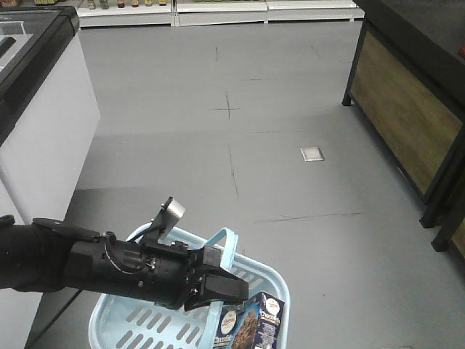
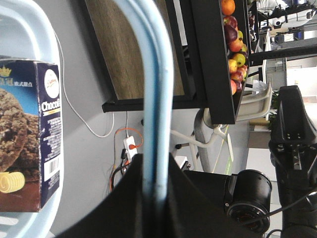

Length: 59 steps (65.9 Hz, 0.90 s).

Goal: Left arm holds basket, right arm returns cookies
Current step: 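Hold the basket with the left gripper while driving away from the freezer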

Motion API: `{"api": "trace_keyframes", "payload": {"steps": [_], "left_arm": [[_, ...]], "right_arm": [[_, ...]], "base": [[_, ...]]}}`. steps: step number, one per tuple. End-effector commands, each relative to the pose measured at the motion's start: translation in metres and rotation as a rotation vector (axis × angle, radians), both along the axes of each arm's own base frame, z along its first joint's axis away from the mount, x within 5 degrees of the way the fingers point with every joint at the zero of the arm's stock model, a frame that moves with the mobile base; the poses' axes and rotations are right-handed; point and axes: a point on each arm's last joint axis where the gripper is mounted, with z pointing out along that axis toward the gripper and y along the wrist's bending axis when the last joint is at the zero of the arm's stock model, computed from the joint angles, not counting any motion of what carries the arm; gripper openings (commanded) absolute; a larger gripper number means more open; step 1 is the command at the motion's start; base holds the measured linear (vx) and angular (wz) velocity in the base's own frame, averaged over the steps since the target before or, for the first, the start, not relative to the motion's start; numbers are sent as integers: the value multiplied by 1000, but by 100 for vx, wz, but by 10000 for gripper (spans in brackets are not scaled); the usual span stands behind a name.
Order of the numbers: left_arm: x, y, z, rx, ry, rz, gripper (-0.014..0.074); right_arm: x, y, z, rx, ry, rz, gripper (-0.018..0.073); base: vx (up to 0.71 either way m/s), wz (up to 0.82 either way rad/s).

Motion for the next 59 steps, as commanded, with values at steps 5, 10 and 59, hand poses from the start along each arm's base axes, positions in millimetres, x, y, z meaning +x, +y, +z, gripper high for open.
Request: {"api": "trace_keyframes", "payload": {"steps": [5,10,59], "left_arm": [[-2,-4,28,-124,-42,-12,-7],[-2,-4,28,-124,-42,-12,-7],[-2,-4,28,-124,-42,-12,-7]], "right_arm": [[-1,0,8,-5,-89,2,-8],[-1,0,8,-5,-89,2,-8],[-1,0,8,-5,-89,2,-8]], "base": [[30,2],[30,4],[32,5]]}}
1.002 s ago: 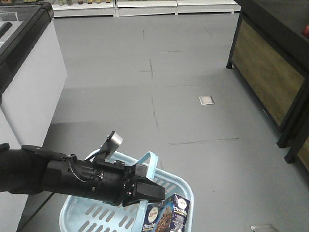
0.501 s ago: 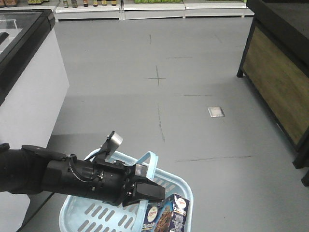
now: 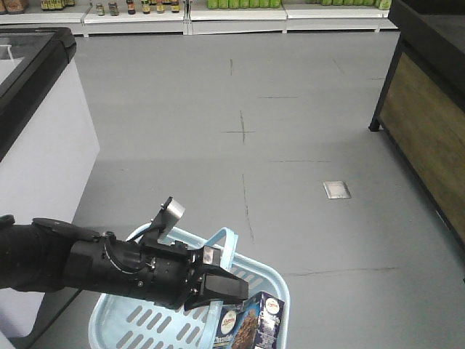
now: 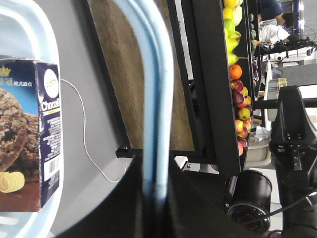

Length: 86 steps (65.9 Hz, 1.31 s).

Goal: Left arm holds basket, right arm returns cookies
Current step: 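Hold the basket with the left gripper while driving away from the freezer, then drive toward the drink shelves holding the basket in the left gripper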

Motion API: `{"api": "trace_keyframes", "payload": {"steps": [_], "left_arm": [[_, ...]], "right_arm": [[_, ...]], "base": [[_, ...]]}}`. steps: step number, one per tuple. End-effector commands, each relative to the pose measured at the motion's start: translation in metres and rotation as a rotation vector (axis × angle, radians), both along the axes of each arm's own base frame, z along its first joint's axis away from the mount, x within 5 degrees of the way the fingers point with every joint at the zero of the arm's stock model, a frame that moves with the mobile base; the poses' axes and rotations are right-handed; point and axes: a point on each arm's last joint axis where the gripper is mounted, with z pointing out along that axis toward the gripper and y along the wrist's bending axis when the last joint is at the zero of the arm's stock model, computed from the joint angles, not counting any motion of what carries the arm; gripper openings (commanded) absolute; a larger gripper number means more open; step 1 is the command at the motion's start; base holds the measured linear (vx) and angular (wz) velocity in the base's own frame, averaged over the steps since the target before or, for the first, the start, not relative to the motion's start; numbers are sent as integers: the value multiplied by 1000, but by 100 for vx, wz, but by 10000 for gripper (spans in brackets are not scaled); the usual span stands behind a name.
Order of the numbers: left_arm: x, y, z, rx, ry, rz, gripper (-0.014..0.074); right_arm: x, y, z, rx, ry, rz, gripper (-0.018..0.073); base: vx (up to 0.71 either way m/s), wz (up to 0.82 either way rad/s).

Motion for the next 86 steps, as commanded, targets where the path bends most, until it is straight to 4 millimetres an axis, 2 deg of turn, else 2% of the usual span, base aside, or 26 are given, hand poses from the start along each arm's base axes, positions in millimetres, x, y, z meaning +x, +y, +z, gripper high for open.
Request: {"api": "trace_keyframes", "payload": {"steps": [1,86], "left_arm": [[-2,-4,28,-124,-42,-12,-7],[-2,-4,28,-123,-42,-11,-6]], "right_arm": [[-1,0,8,-5,-89,2,-8],[-1,0,8,-5,-89,2,-8]], "base": [[35,-4],[39,-5]]}}
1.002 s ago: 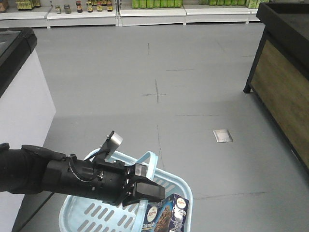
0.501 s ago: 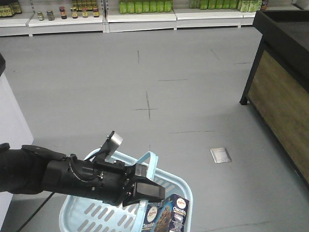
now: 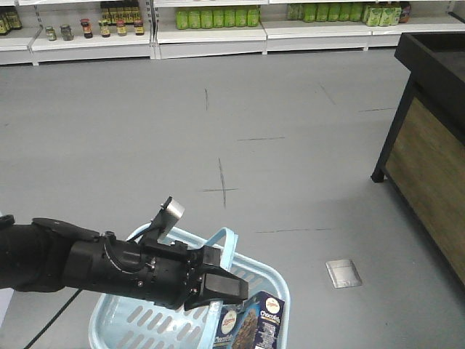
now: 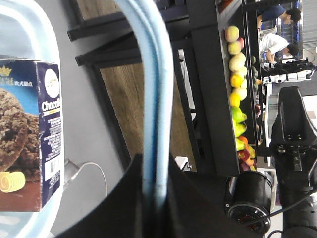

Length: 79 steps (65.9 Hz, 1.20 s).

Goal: Left arm holds basket, right arm returns cookies
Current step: 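Drive toward the drink shelves holding the basket in the left gripper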

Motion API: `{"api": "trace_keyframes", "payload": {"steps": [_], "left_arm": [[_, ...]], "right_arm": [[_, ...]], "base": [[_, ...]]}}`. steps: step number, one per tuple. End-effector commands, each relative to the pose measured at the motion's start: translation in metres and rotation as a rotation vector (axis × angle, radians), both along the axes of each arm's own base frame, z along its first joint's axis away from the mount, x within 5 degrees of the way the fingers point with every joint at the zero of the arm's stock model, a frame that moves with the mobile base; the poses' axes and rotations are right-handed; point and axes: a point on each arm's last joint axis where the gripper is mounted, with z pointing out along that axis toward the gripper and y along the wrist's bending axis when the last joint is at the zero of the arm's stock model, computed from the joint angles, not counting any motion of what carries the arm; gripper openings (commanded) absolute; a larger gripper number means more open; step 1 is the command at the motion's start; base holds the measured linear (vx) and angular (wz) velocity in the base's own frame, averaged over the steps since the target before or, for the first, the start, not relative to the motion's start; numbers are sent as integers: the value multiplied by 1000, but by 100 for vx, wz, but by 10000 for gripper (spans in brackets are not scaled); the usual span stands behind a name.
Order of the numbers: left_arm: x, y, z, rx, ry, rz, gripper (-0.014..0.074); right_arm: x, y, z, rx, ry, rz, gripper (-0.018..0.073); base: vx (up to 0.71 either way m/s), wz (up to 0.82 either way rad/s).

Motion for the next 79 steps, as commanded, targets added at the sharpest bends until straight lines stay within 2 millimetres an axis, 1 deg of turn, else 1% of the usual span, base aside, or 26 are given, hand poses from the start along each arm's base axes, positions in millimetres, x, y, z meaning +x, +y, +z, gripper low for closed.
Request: {"api": "trace_keyframes", "payload": {"steps": [1,79], "left_arm": [[-2,-4,28,-124,-42,-12,-6],[-2,-4,28,-124,-41,-12,-6]], "right_arm": [[-1,0,8,-5,-89,2,-8],[-1,0,8,-5,-89,2,-8]], "base": [[40,4],[39,8]]}}
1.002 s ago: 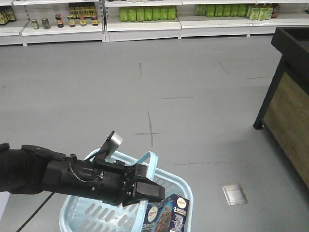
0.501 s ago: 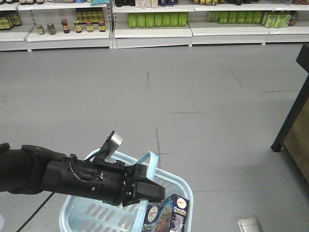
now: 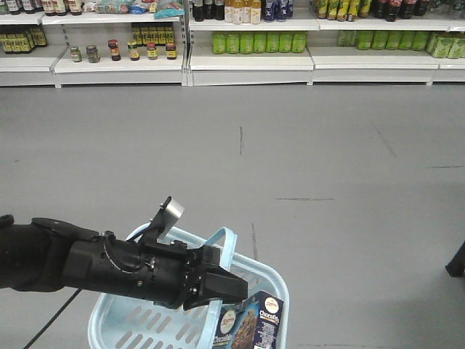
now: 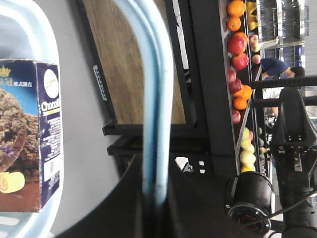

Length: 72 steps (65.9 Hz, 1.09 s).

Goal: Left arm holds basket, right arm returns cookies
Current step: 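Drive toward the drink shelves holding the basket in the left gripper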

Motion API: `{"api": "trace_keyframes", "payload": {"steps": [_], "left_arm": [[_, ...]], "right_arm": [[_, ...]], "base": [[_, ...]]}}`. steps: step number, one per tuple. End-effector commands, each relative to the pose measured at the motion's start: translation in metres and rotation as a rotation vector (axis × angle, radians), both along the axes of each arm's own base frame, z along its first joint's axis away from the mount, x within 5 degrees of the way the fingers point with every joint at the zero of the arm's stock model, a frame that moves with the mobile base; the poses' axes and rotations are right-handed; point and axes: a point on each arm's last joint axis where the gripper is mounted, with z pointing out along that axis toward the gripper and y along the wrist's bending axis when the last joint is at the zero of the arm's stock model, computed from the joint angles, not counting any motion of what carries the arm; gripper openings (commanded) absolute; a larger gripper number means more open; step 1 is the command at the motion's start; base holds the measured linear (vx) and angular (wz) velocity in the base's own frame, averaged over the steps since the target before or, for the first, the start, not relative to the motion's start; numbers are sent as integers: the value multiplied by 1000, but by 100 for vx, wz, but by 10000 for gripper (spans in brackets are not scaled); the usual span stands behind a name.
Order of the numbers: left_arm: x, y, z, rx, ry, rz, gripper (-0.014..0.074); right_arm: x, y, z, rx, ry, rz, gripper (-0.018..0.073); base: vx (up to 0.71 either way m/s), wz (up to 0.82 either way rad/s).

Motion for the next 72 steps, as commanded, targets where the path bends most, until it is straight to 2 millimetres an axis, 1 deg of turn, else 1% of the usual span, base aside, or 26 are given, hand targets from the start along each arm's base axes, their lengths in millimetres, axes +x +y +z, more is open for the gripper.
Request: {"api": "trace_keyframes", "payload": {"steps": [1,45,72], "left_arm": [[-2,-4,28,-125,-41,-13,-6],[-2,-4,28,-126,-41,-13,-6],[-2,-4,28,-124,-42,-13,-6]], "right_arm": [[-1,0,8,-5,-89,2,-8],[-1,0,8,-5,-89,2,-8],[-1,0,8,-5,-89,2,-8]], "base": [[40,4],[39,-3],[38,6]]}}
